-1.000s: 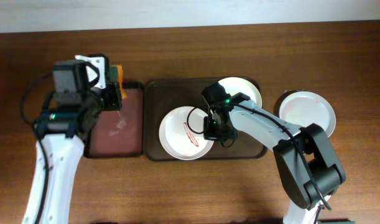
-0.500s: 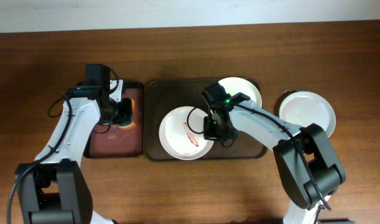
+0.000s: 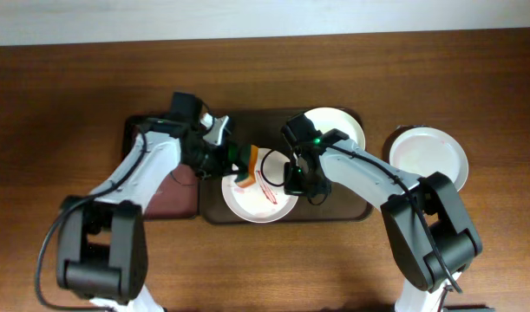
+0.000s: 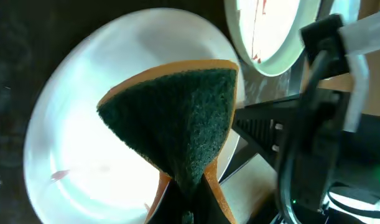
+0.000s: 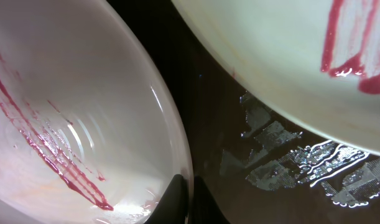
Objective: Clean dirty plates on tray and stack at the side
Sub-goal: 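Scrub the center plate with the sponge while the right gripper holds it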
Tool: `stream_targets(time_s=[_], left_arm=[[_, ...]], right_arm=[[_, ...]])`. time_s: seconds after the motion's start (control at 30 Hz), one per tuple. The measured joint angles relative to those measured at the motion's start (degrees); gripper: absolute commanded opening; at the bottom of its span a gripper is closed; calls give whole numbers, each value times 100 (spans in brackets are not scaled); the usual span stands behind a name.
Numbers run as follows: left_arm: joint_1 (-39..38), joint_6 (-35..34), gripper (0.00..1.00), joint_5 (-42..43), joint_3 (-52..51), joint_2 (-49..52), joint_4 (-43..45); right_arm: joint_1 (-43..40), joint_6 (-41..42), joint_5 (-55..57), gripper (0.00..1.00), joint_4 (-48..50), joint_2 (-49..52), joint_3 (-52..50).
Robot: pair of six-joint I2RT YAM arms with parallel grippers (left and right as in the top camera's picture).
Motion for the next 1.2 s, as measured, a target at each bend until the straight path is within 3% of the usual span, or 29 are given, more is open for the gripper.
stream_targets(time_s=[0.3, 0.77, 1.03, 1.2], left_arm=[[-501, -105, 0, 949, 0, 861, 304], [-861, -109, 0, 1093, -302, 1091, 800], [-894, -1200, 0, 1108, -433, 1091, 1335], [-931, -1495, 0, 737, -433, 1088, 1340]], right_arm=[[0, 0, 0, 4, -4, 0, 0], [0, 0, 0, 4, -4, 0, 0], [0, 2, 0, 4, -9, 0, 0], [0, 0, 2, 4, -9, 0, 0]])
